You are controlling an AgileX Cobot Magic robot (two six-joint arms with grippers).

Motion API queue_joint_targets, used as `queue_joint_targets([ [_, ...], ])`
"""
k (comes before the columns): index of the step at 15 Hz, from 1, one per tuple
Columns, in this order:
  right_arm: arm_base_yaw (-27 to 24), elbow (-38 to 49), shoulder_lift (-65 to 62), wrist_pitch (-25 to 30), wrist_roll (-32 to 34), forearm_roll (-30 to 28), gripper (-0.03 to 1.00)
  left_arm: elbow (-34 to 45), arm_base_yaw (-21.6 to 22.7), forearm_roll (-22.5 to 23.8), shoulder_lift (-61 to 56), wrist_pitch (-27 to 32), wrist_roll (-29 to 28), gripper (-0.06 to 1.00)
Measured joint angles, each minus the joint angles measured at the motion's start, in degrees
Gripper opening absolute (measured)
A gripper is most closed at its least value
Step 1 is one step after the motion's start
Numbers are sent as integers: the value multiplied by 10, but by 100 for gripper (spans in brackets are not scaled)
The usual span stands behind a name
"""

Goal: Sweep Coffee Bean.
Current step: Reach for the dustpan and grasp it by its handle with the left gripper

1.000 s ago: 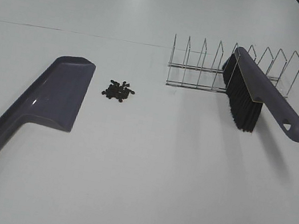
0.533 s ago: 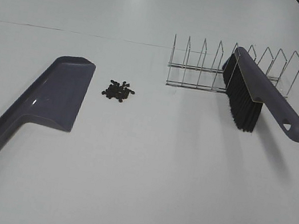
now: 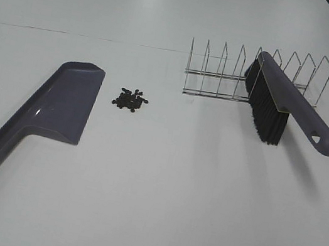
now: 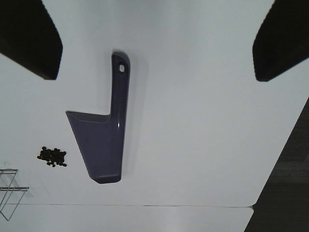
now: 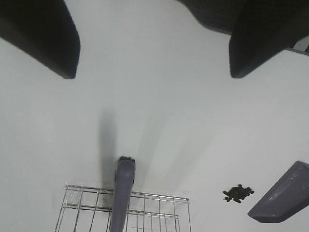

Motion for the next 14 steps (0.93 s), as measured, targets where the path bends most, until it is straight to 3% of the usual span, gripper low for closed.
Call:
queue_joint_targets([
  [7, 0, 0, 0, 0, 0, 0, 77, 0, 0, 4, 2, 0, 0, 99],
  [14, 0, 0, 0, 0, 0, 0, 77, -29, 0, 14, 128, 9, 0, 99],
])
